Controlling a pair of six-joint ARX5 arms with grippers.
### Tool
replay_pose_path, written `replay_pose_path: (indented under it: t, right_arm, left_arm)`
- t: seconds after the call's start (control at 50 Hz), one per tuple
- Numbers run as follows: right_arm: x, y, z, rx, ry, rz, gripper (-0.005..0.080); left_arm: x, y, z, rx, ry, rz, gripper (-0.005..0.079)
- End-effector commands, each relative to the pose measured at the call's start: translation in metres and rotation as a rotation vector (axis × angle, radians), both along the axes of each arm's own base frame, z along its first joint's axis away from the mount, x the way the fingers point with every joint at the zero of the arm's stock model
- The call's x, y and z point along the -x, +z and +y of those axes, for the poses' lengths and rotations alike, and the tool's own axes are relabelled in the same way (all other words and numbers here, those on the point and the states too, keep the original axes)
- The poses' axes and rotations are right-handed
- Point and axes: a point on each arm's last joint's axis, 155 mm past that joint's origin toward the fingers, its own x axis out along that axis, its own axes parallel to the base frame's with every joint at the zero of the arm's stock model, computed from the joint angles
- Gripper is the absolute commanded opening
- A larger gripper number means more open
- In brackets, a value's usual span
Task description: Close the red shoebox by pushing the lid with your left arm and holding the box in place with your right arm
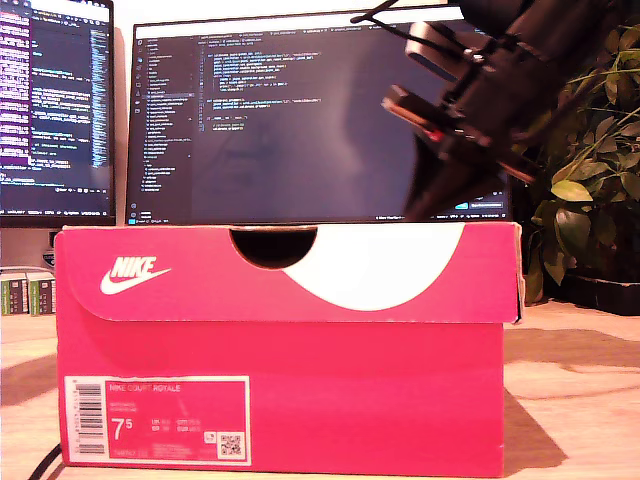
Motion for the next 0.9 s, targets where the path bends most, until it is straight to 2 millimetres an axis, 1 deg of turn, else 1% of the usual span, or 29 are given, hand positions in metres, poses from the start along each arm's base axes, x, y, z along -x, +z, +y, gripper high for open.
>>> replay_pose_path:
  t: [0.0,0.08,0.18,0.32,0.38,0.46,0.54,0.66,0.78,0.88]
  right_arm:
    - [-0.002,0.014,-0.001,-0.007,-0.01,-0.061,-0.0013]
    - [-0.011,0.041,-0.005,-0.023,-0.045,-0.153,-0.0013]
    - [-0.019,0.074,-0.018,-0.022,-0.111,-0.267,-0.0013]
    - [-0.022,0.108,-0.046,0.015,-0.204,-0.377,-0.0013]
    - [-0.022,0.119,-0.059,0.017,-0.239,-0.404,-0.0013]
    - [-0.022,0.13,-0.076,0.017,-0.281,-0.423,-0.0013]
    - [-0.021,0.136,-0.099,0.025,-0.331,-0.429,-0.0013]
    - [-0.016,0.146,-0.133,0.035,-0.408,-0.444,-0.0013]
    - [-0.005,0.156,-0.161,0.033,-0.473,-0.479,-0.0012]
    - [0.007,0.155,-0.178,0.032,-0.513,-0.498,-0.0013]
  left_arm:
    - [0.001,-0.002,0.0,-0.005,-0.005,-0.011,-0.0019]
    - [0.0,0.001,0.0,-0.009,-0.007,-0.025,-0.0019]
    - [-0.002,0.002,0.001,-0.027,-0.005,-0.046,-0.0019]
    - [-0.006,0.001,0.007,-0.046,0.03,-0.052,-0.0019]
    - [-0.007,0.002,0.01,-0.073,0.034,-0.07,-0.0019]
    - [-0.006,0.002,0.012,-0.091,0.042,-0.083,-0.0019]
    - [-0.004,0.001,0.013,-0.093,0.041,-0.085,-0.0019]
    - [0.001,-0.01,0.019,-0.097,0.061,-0.091,-0.0019]
    - [0.007,-0.024,0.029,-0.094,0.09,-0.11,-0.0019]
    - [0.012,-0.032,0.037,-0.075,0.114,-0.121,-0.0019]
